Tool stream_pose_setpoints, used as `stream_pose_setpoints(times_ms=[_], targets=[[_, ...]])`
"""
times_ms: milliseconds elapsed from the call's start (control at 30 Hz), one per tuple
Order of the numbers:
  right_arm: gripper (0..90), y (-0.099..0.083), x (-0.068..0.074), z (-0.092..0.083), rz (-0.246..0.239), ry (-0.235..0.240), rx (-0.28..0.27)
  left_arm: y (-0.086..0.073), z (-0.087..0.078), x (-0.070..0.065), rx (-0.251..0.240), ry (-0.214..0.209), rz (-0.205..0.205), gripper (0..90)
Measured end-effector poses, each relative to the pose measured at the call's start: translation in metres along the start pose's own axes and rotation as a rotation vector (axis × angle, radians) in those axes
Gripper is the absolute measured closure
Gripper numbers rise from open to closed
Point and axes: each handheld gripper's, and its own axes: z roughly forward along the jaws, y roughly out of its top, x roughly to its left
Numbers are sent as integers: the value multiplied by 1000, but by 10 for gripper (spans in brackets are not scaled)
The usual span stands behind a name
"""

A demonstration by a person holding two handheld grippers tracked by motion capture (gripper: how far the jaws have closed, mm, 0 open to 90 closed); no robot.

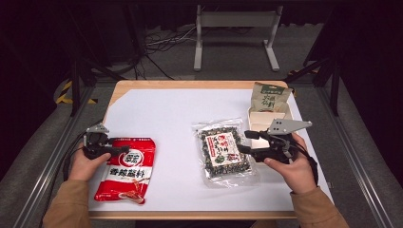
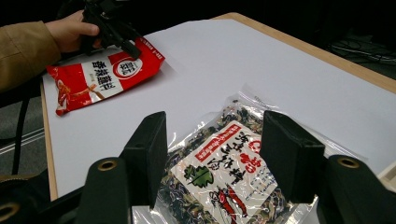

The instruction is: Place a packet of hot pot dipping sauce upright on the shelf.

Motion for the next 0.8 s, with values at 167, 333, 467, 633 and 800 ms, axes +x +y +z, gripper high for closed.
stream_pose_setpoints(times_ms=[167,333,467,633,800], targets=[[419,0,0,1,-4,7,0,-3,-3,-3,-4,35,15,487],[419,1,1,3,-9,12,1,-4,-3,-5,9,69,38,642],[420,1,2,4,-11,14,3,-4,-6,-3,9,58,22,726],[457,1,2,5,-10,18,11,-3,-10,-3,-3,64,4,789],[518,0,2,5,-9,19,38,0,-20,-7,-39,78,-12,865]])
